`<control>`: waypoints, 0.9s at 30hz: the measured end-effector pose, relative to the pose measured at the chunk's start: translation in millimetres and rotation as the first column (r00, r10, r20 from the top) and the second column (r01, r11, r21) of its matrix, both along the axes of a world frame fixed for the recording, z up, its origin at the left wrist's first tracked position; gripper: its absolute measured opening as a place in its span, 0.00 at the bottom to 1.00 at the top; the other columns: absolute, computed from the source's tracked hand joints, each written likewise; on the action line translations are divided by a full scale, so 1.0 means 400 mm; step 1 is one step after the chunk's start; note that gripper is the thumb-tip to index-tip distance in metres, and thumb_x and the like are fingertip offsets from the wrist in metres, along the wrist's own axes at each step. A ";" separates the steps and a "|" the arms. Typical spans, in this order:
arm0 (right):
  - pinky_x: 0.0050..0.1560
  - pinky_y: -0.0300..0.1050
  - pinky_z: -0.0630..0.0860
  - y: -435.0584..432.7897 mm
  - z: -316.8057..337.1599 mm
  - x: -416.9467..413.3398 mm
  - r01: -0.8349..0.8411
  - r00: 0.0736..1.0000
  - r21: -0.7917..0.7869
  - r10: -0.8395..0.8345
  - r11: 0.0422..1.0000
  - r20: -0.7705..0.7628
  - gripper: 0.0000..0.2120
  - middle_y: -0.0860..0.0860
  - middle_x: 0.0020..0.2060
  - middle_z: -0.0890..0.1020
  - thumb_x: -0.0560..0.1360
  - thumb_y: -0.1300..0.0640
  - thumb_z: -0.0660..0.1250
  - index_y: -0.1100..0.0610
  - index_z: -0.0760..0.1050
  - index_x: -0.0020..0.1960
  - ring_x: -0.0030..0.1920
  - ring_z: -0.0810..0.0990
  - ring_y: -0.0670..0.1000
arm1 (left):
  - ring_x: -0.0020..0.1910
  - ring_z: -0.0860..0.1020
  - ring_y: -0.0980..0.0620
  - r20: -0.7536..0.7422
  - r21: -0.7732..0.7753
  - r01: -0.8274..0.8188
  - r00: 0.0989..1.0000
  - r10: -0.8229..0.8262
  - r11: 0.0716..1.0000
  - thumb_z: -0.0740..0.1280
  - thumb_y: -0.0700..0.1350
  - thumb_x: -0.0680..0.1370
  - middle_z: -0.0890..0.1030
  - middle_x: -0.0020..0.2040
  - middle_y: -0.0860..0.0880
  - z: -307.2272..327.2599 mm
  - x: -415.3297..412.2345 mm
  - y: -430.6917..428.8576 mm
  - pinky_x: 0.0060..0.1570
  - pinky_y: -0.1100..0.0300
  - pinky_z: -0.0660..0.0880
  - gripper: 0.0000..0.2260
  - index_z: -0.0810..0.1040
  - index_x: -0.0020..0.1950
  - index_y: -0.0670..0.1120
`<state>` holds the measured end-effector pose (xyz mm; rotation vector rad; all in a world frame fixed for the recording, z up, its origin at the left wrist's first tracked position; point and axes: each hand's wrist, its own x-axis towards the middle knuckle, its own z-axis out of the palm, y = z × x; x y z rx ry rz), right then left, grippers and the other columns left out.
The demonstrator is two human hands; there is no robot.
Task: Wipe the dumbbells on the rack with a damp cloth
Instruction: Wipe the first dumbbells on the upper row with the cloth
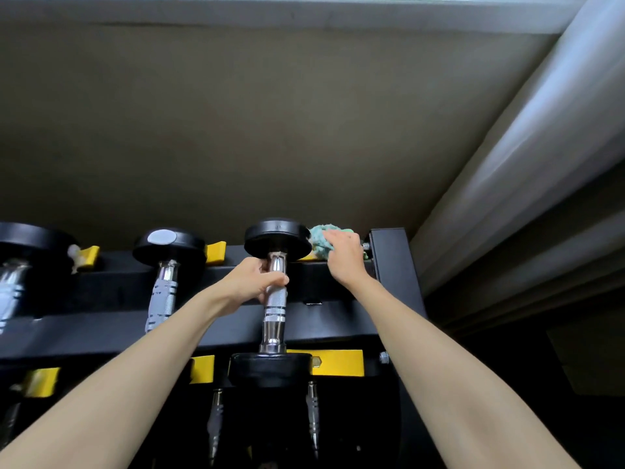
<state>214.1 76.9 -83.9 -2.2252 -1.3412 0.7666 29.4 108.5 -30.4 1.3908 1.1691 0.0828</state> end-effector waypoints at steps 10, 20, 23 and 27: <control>0.57 0.46 0.68 0.008 0.011 -0.041 -0.119 0.991 -0.028 0.117 0.992 -0.061 0.26 0.57 0.62 0.77 0.71 0.73 0.54 0.59 0.74 0.65 0.62 0.72 0.60 | 0.37 0.78 0.51 0.057 -0.054 -0.041 0.997 0.044 0.998 0.65 0.35 0.75 0.79 0.38 0.44 -0.004 -0.015 0.000 0.36 0.61 0.73 0.04 0.73 0.43 0.42; 0.65 0.52 0.71 -0.005 0.083 -0.053 0.322 0.359 -0.205 -0.320 0.924 -0.877 0.22 0.66 0.61 0.75 0.74 0.76 0.51 0.69 0.70 0.66 0.55 0.76 0.59 | 0.34 0.80 0.53 0.085 -0.077 -0.069 0.994 0.075 0.995 0.64 0.35 0.76 0.80 0.37 0.44 0.001 -0.020 -0.004 0.38 0.61 0.75 0.03 0.73 0.43 0.42; 0.60 0.50 0.71 -0.023 0.098 -0.061 0.371 0.200 -0.241 -0.330 0.897 -0.922 0.22 0.64 0.63 0.74 0.76 0.75 0.49 0.67 0.68 0.68 0.52 0.78 0.57 | 0.36 0.79 0.51 0.068 -0.070 -0.071 0.995 0.076 0.995 0.64 0.36 0.76 0.79 0.38 0.43 0.001 -0.026 -0.005 0.40 0.60 0.75 0.03 0.72 0.43 0.42; 0.62 0.51 0.72 -0.033 0.128 -0.066 0.429 0.175 -0.227 -0.327 0.874 -0.929 0.22 0.64 0.63 0.74 0.76 0.75 0.49 0.67 0.69 0.67 0.61 0.76 0.62 | 0.34 0.79 0.52 0.066 -0.049 -0.071 0.995 0.074 0.996 0.64 0.36 0.76 0.79 0.38 0.42 0.002 -0.027 -0.006 0.41 0.57 0.74 0.04 0.72 0.41 0.42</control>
